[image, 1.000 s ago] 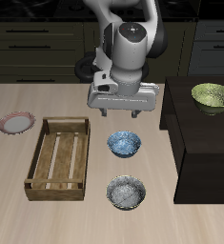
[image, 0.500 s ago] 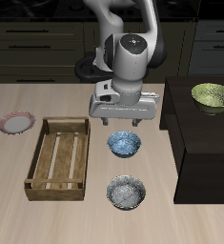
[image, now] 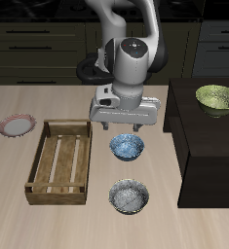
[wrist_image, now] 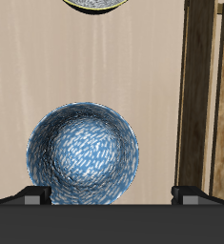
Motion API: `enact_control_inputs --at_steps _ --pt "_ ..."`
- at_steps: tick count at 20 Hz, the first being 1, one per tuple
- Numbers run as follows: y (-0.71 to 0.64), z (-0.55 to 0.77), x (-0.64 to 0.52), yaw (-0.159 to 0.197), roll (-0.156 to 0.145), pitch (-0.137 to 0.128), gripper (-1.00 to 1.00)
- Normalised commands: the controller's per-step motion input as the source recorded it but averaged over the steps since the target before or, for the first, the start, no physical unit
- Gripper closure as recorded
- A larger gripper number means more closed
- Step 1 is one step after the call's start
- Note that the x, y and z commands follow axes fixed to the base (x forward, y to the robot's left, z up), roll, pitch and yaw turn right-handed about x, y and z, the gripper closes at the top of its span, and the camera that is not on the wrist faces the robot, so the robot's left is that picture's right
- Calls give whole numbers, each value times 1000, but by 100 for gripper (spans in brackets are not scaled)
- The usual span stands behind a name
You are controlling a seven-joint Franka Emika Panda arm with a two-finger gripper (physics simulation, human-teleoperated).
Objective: Place the blue bowl on the plate
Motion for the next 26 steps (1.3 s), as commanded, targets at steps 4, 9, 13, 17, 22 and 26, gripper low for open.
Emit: enact_control_inputs --at_steps 4,9,13,17,22,26 --pt "2 -62 -79 -18 12 -48 -100" --pt "45 -182 -81 9 9 -28 -100" --pt "34 -105 27 6 3 -12 -100" --pt "-19 -198 64 -19 6 22 -100" --pt "17 -192 51 -16 11 27 -100" --pt "77 -239 -7 -25 23 24 -100"
